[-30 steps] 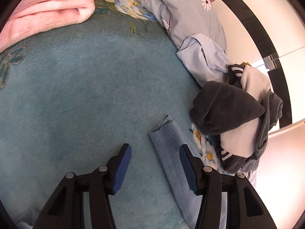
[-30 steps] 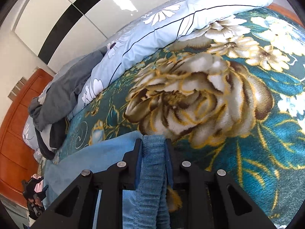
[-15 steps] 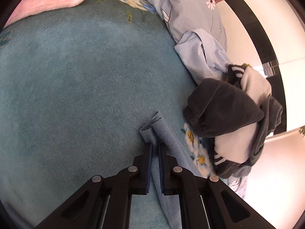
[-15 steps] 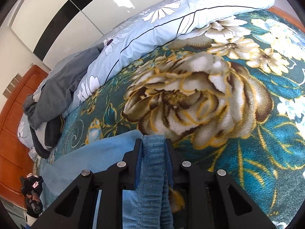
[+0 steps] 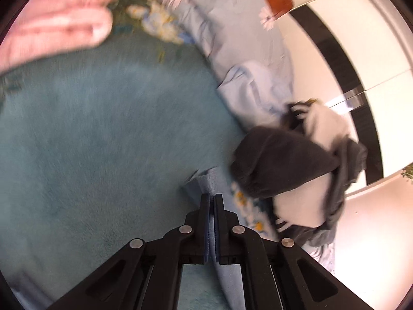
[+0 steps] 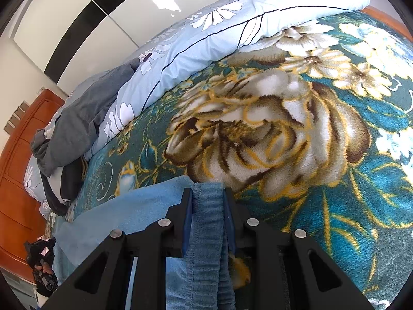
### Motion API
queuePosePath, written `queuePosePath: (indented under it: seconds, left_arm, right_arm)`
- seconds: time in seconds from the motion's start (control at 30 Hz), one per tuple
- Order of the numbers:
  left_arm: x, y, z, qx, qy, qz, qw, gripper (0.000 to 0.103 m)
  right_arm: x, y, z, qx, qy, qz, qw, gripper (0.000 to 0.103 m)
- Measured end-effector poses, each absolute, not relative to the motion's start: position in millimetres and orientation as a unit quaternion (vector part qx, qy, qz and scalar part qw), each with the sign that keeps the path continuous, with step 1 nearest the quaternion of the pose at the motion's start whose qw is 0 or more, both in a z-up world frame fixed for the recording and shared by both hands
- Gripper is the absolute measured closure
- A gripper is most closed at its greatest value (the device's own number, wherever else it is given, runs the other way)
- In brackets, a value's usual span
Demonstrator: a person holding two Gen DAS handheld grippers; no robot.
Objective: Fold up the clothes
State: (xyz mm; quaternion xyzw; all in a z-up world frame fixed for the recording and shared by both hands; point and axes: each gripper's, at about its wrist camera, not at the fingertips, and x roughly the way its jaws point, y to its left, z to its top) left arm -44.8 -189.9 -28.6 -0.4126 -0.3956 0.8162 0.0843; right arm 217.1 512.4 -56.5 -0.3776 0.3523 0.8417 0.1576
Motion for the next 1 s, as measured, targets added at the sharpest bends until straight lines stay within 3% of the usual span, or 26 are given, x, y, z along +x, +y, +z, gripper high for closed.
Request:
queuePosePath:
  seconds: [0.17, 0.33, 0.6, 0.7, 0.77, 0.83, 1.0]
  left_arm:
    - [-18.0, -211.1, -43.6, -0.451, -0.365, 0.814, 0.039, 0.1]
    - [-10.4, -231.8, -74.2, -0.463, -0.417, 0.781, 0.031, 0.1]
    - [-1.6, -235.1, -42.2, -0.458, -0.41, 0.785, 0.082, 0.097]
    - [21.3, -244.3, -26.4, -0.452, -0.39, 0.797, 0.087, 0.083]
    - [40.1, -252.5, -19.2, -0.446, -0.384, 0.804, 0.082, 0.062]
    - [63.0, -263.5, -16.8, -0.435, -0.382, 0.812, 0.069, 0.057]
    - [116.0, -289.6, -25.2, -0.431, -0.373, 0.821, 0.021, 0.048]
  right_arm:
    - [217.8, 512.6, -58.4, -0.374, 0.357, 0.841, 0.156, 0.079]
    - [217.1, 512.9, -57.4, -0.377, 0.356, 0.841, 0.154, 0.079]
    - [217.4, 512.7, -55.5, -0.383, 0.363, 0.836, 0.152, 0.077]
    - [222.6, 510.7, -49.0, -0.385, 0.36, 0.836, 0.154, 0.076]
    - [232.6, 510.5, -42.0, -0.373, 0.364, 0.839, 0.157, 0.068]
    - [244.1, 511.2, -35.1, -0.36, 0.369, 0.84, 0.166, 0.062]
    - [278.1, 505.7, -26.7, -0.345, 0.397, 0.835, 0.165, 0.062]
